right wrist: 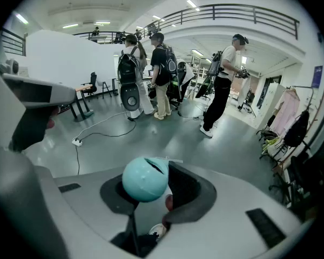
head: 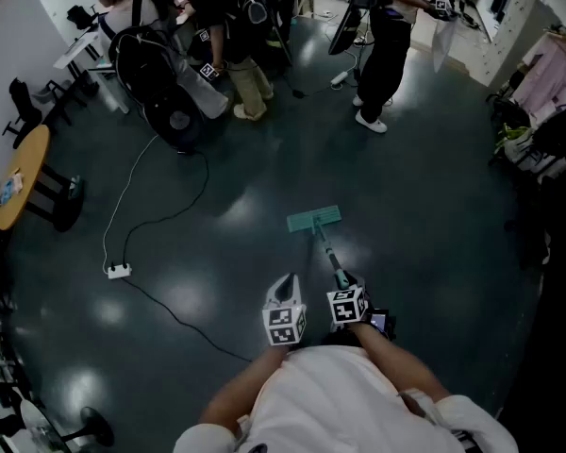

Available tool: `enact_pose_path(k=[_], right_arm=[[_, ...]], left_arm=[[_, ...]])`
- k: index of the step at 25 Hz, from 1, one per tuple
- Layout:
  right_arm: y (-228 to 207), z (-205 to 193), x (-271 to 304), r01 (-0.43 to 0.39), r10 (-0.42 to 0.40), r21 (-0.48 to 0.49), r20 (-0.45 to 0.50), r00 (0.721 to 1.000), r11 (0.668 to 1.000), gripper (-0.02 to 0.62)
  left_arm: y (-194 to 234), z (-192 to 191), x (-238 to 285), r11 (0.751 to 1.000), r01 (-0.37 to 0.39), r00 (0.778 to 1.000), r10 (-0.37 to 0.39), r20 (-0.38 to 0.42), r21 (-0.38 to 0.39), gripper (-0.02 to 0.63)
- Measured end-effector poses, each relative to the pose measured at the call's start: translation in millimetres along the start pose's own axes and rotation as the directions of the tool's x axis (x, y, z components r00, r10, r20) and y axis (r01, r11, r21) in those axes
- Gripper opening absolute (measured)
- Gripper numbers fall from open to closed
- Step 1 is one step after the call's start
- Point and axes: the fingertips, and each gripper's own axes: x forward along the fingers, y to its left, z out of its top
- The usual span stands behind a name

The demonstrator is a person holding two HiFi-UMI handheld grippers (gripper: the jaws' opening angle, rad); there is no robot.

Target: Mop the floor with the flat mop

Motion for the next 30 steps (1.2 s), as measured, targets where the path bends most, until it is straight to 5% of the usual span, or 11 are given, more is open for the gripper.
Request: enact_pose_path(k=[22, 30], right_arm=[[-3.0, -8.2, -1.1, -0.002, 0.002, -0.025, 0.001, 1.000, 1.000, 0.112], [-28.8, -0.6, 51.4, 0.025, -0.025, 0.000, -0.034, 0.999, 1.000, 0.112]], left_arm=[[-6.6, 10.0, 7.4, 1.000, -0.006, 1.000, 0.006, 0.029, 0.026, 0.006], [-7.7, 22.2, 13.2, 0.999, -0.024, 1.000, 0.024, 0.014, 0.026, 0.006]])
